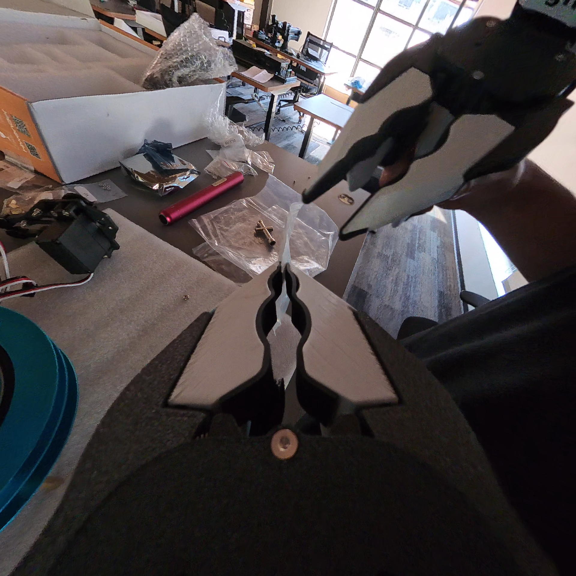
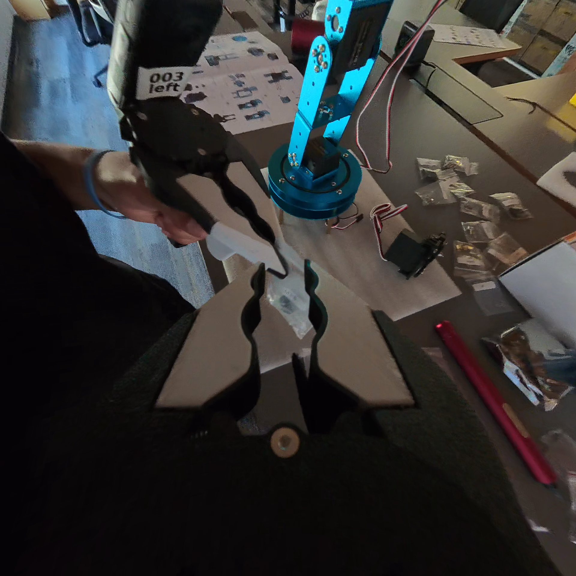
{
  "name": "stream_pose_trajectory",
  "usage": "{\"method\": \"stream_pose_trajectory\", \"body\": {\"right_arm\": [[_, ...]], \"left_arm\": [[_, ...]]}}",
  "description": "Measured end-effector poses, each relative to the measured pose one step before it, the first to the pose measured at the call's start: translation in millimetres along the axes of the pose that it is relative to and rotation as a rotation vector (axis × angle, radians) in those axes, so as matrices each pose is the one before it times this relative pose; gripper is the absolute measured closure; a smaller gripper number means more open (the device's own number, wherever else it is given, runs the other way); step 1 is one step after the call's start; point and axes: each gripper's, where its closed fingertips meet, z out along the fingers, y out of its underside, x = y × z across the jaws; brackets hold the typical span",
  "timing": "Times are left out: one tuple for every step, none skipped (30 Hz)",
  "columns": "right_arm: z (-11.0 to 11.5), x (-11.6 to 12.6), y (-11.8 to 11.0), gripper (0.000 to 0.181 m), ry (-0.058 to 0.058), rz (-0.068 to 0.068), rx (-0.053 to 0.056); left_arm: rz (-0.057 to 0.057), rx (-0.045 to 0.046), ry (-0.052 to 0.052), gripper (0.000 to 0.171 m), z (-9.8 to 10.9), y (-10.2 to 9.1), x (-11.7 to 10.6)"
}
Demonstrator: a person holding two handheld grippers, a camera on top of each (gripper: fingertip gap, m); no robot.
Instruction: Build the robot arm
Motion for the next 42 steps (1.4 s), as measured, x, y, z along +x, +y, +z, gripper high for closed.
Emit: {"method": "stream_pose_trajectory", "body": {"right_arm": [[3.26,0.32,0.34,0.157,-0.0069,-0.0057,-0.0081],[3.01,-0.25,1.50,0.157,-0.0130,0.0008,-0.0150],[2.86,-0.57,3.02,0.157,-0.0142,-0.0003,-0.0199],[2.56,-0.83,4.12,0.158,-0.0132,-0.0033,-0.0234],[1.43,0.60,2.52,0.158,-0.0013,-0.0040,-0.0129],[0.52,0.39,1.28,0.159,-0.0015,-0.0028,-0.0031],[0.18,-0.57,1.38,0.159,-0.0089,0.0029,-0.0043],[0.46,-1.02,2.09,0.159,-0.0148,0.0088,-0.0089],[0.91,-0.55,2.88,0.157,-0.0135,0.0106,-0.0135],[0.54,-0.04,2.17,0.157,-0.0084,0.0070,-0.0098],[-0.09,0.28,-0.06,0.157,-0.0038,0.0028,0.0040],[-0.83,0.82,-0.65,0.157,-0.0020,0.0017,0.0055],[-2.05,1.32,-0.60,0.157,-0.0001,0.0012,0.0051],[-3.46,1.29,-2.06,0.157,-0.0042,0.0047,0.0145],[-4.43,0.91,-3.19,0.158,-0.0124,0.0120,0.0218],[-4.65,0.62,-3.54,0.158,-0.0183,0.0170,0.0228],[-4.21,1.03,-2.64,0.158,-0.0183,0.0173,0.0185],[-3.47,2.81,-1.80,0.158,-0.0078,0.0156,0.0114],[-2.52,4.21,-1.47,0.158,0.0015,0.0114,0.0094],[-1.52,2.83,-1.28,0.158,-0.0059,0.0071,0.0076],[-0.34,2.12,-0.72,0.158,-0.0079,0.0049,0.0036],[0.75,2.15,-0.50,0.158,-0.0067,0.0033,0.0034],[1.88,1.41,0.66,0.158,-0.0113,0.0034,-0.0031],[2.96,1.67,2.63,0.158,-0.0080,0.0025,-0.0150],[3.68,3.11,3.72,0.158,0.0033,-0.0006,-0.0210],[3.96,1.51,3.99,0.158,-0.0028,-0.0039,-0.0210],[3.92,-1.16,3.34,0.158,-0.0164,-0.0027,-0.0172],[3.74,-0.65,2.58,0.158,-0.0111,-0.0004,-0.0135],[3.05,-0.21,2.39,0.158,-0.0059,-0.0023,-0.0111],[2.38,-1.17,1.78,0.160,-0.0107,-0.0021,-0.0072],[1.51,-1.42,0.94,0.160,-0.0128,0.0012,-0.0028],[0.87,-2.21,0.49,0.165,-0.0168,0.0009,-0.0005],[0.13,-1.57,-0.31,0.167,-0.0127,-0.0008,0.0046],[-0.23,-0.09,-0.15,0.169,-0.0060,0.0003,0.0040],[-0.57,-0.08,0.01,0.170,-0.0083,0.0049,0.0028],[-0.67,-0.29,-0.19,0.171,-0.0120,0.0087,0.0037],[-0.62,0.10,0.46,0.174,-0.0115,0.0101,0.0014],[-0.35,0.93,0.44,0.176,-0.0069,0.0102,0.0027],[-0.31,1.27,-0.15,0.178,-0.0051,0.0123,0.0074],[-0.32,1.04,-0.65,0.179,-0.0065,0.0137,0.0133],[-0.26,0.25,-0.49,0.180,-0.0094,0.0137,0.0143],[0.11,-0.42,0.65,0.179,-0.0135,0.0149,0.0070]], "left_arm": [[0.0127,-0.00847,-0.0005,0.171,0.26,0.66,1.07],[0.0106,-0.00541,0.0000,0.171,0.13,-0.23,1.31],[0.0063,-0.00062,0.0025,0.171,-0.30,-1.22,1.54],[0.0041,-0.00096,0.0020,0.171,-0.26,-1.39,1.32],[0.0062,-0.00366,-0.0001,0.171,0.07,-0.59,0.71],[0.0074,-0.00228,-0.0017,0.171,0.02,-0.38,0.12],[0.0039,-0.00007,-0.0013,0.171,0.03,-0.45,-0.11],[-0.0017,0.00030,0.0006,0.171,0.13,-0.42,-0.28],[-0.0041,0.00050,0.0015,0.171,0.09,-0.30,-0.31],[-0.0033,0.00081,0.0004,0.171,0.28,-0.11,-0.66],[-0.0017,0.00039,0.0013,0.171,0.44,-0.09,-0.55],[-0.0003,-0.00019,0.0041,0.171,0.38,0.07,0.02],[0.0019,-0.00242,0.0026,0.171,0.35,0.38,-0.19],[0.0045,-0.00499,-0.0008,0.171,0.23,0.74,-0.77],[0.0052,-0.00626,0.0006,0.171,0.07,0.95,-0.57],[0.0044,-0.00574,0.0014,0.171,0.04,0.88,-0.47],[0.0036,-0.00398,-0.0009,0.171,-0.26,0.63,-0.92],[0.0022,-0.00259,-0.0014,0.171,-0.29,0.29,-0.78],[0.0000,-0.00101,0.0007,0.171,-0.37,-0.10,-0.44],[-0.0010,0.00124,0.0007,0.171,-0.39,-0.43,-0.22],[0.0004,0.00177,-0.0003,0.171,-0.27,-0.56,-0.14],[0.0026,0.00040,-0.0006,0.171,-0.18,-0.35,0.02],[0.0033,-0.00036,-0.0005,0.171,-0.15,-0.30,0.30],[0.0027,-0.00004,0.0011,0.171,0.00,-0.36,0.72],[0.0023,0.00106,0.0018,0.171,-0.02,-0.57,0.93],[0.0023,0.00198,0.0008,0.171,0.14,-0.80,0.96],[0.0020,0.00074,-0.0013,0.171,0.20,-0.74,0.43],[0.0003,-0.00016,-0.0013,0.171,0.28,-0.50,0.31],[-0.0020,0.00089,-0.0018,0.171,0.11,-0.67,-0.05],[-0.0022,-0.00093,-0.0028,0.171,0.06,-0.11,-0.61],[0.0001,-0.00219,-0.0023,0.171,0.10,0.25,-0.67],[0.0003,-0.00002,-0.0018,0.171,0.12,-0.01,-0.63],[-0.0027,0.00103,0.0001,0.171,0.11,-0.28,-0.34],[-0.0043,0.00060,0.0019,0.171,0.21,-0.27,0.03],[-0.0029,0.00009,0.0015,0.171,0.40,-0.15,-0.04],[-0.0020,0.00011,0.0005,0.171,0.42,0.01,0.01],[-0.0044,0.00005,0.0020,0.171,0.49,0.13,0.07],[-0.0089,-0.00013,0.0021,0.171,0.70,0.18,-0.05],[-0.0113,0.00033,-0.0012,0.171,0.72,-0.06,-0.58],[-0.0099,0.00369,-0.0043,0.171,0.43,-0.35,-0.68],[-0.0063,0.00549,0.0025,0.171,0.19,-0.37,0.43],[-0.0017,0.00178,0.0045,0.171,0.18,0.37,1.08]]}}
